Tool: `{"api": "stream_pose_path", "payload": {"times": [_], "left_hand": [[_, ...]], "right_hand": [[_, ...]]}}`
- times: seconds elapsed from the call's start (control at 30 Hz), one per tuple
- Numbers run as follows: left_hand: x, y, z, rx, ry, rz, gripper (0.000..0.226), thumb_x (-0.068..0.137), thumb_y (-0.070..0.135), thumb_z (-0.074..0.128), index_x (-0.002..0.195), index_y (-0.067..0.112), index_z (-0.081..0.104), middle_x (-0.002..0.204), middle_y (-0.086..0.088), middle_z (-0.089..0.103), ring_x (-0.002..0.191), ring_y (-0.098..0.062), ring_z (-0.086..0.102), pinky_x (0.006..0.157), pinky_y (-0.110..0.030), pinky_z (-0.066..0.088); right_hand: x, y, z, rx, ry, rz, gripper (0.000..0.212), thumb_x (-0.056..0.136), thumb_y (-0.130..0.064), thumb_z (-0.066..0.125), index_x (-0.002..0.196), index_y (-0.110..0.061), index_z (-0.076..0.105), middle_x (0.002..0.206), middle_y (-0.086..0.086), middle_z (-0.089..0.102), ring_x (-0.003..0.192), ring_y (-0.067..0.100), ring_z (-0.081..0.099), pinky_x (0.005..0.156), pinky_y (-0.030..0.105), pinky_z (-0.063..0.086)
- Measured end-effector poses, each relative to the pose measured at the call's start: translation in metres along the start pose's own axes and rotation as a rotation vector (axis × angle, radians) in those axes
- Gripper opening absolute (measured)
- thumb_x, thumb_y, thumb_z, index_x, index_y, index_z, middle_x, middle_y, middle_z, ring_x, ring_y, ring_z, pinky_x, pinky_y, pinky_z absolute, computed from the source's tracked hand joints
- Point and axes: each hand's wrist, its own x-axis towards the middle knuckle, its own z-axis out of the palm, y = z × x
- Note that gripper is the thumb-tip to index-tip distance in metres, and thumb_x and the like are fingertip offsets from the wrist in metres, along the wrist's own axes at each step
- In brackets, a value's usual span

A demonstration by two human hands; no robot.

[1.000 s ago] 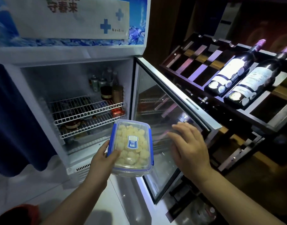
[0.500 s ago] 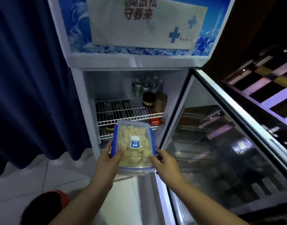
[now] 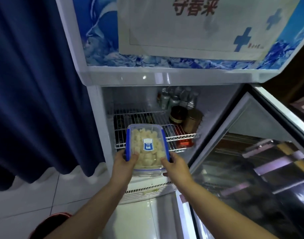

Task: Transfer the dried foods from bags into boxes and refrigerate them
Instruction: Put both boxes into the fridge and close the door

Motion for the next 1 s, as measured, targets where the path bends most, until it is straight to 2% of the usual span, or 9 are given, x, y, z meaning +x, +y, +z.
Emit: {"api": "stream_pose_path", "payload": {"times": [0.1, 0.27, 0.37, 0.43, 0.53, 0.6, 0.7, 0.8, 1.0], "left_hand": [[0.034, 0.004, 0.005, 0.043, -0.029, 0.029, 0.025, 0.09, 0.011, 0.055, 0.112, 0.021, 0.051, 0.095, 0.002, 0.064, 0.074, -0.008, 0.06, 0.057, -0.016, 0.046], [0.101, -0.003, 0.015, 0.116, 0.014, 0.025, 0.035, 0.086, 0.008, 0.059, 0.12, 0.015, 0.053, 0.104, -0.002, 0.066, 0.09, -0.015, 0.063, 0.075, -0.026, 0.051], [0.131, -0.007, 0.024, 0.143, 0.109, 0.063, 0.027, 0.088, 0.011, 0.059, 0.113, 0.014, 0.049, 0.089, 0.005, 0.061, 0.079, -0.01, 0.058, 0.062, -0.018, 0.048], [0.148, -0.011, 0.031, 0.208, 0.168, 0.115, 0.026, 0.089, 0.014, 0.059, 0.112, 0.017, 0.047, 0.082, 0.012, 0.054, 0.074, -0.006, 0.052, 0.055, -0.013, 0.041], [0.168, -0.021, 0.038, 0.346, 0.198, 0.156, 0.032, 0.088, 0.022, 0.062, 0.115, 0.012, 0.049, 0.083, 0.006, 0.056, 0.072, -0.008, 0.051, 0.06, -0.021, 0.04], [0.18, -0.026, 0.041, 0.44, 0.178, 0.17, 0.036, 0.088, 0.022, 0.061, 0.121, 0.013, 0.05, 0.095, 0.0, 0.064, 0.077, -0.008, 0.054, 0.07, -0.023, 0.042], [0.192, -0.032, 0.043, 0.551, 0.175, 0.163, 0.036, 0.09, 0.019, 0.057, 0.125, 0.015, 0.05, 0.105, -0.005, 0.067, 0.082, -0.013, 0.056, 0.075, -0.025, 0.043], [0.201, -0.039, 0.042, 0.672, 0.16, 0.118, 0.031, 0.093, 0.018, 0.051, 0.124, 0.012, 0.051, 0.104, -0.014, 0.066, 0.088, -0.026, 0.06, 0.074, -0.028, 0.044], [0.208, -0.045, 0.044, 0.775, 0.194, 0.083, 0.028, 0.095, 0.019, 0.047, 0.118, 0.006, 0.057, 0.103, -0.019, 0.063, 0.086, -0.031, 0.06, 0.076, -0.035, 0.048]], "right_hand": [[0.044, -0.009, 0.007, -0.018, -0.009, -0.028, 0.013, 0.09, -0.016, 0.06, 0.103, -0.016, 0.06, 0.077, -0.002, 0.062, 0.072, 0.023, 0.062, 0.07, 0.049, 0.058], [0.121, -0.014, 0.021, -0.086, -0.045, -0.09, 0.005, 0.091, -0.021, 0.06, 0.092, -0.025, 0.057, 0.079, -0.001, 0.065, 0.077, 0.028, 0.067, 0.071, 0.048, 0.058], [0.162, -0.011, 0.031, -0.092, -0.056, -0.082, 0.009, 0.091, -0.023, 0.059, 0.083, -0.028, 0.059, 0.084, 0.007, 0.068, 0.077, 0.034, 0.068, 0.071, 0.054, 0.056], [0.186, -0.009, 0.039, -0.069, -0.053, -0.074, 0.008, 0.091, -0.018, 0.058, 0.097, -0.019, 0.064, 0.084, 0.007, 0.068, 0.079, 0.035, 0.068, 0.073, 0.054, 0.056], [0.212, -0.008, 0.051, -0.053, -0.07, -0.037, 0.023, 0.092, -0.018, 0.057, 0.115, -0.012, 0.059, 0.089, 0.007, 0.064, 0.084, 0.034, 0.067, 0.075, 0.047, 0.058], [0.225, -0.007, 0.06, -0.091, -0.085, -0.018, 0.027, 0.093, -0.024, 0.054, 0.119, -0.014, 0.055, 0.097, 0.009, 0.063, 0.086, 0.034, 0.067, 0.073, 0.041, 0.058], [0.24, -0.004, 0.072, -0.116, -0.106, -0.008, 0.033, 0.093, -0.026, 0.054, 0.122, -0.012, 0.051, 0.104, 0.009, 0.059, 0.088, 0.035, 0.066, 0.078, 0.047, 0.057], [0.254, 0.003, 0.082, -0.146, -0.114, -0.015, 0.036, 0.09, -0.028, 0.058, 0.122, -0.013, 0.052, 0.114, 0.014, 0.063, 0.091, 0.035, 0.066, 0.079, 0.051, 0.056], [0.259, 0.008, 0.084, -0.158, -0.124, -0.06, 0.043, 0.091, -0.029, 0.058, 0.13, -0.013, 0.049, 0.119, 0.013, 0.062, 0.095, 0.034, 0.065, 0.083, 0.05, 0.055]]}}
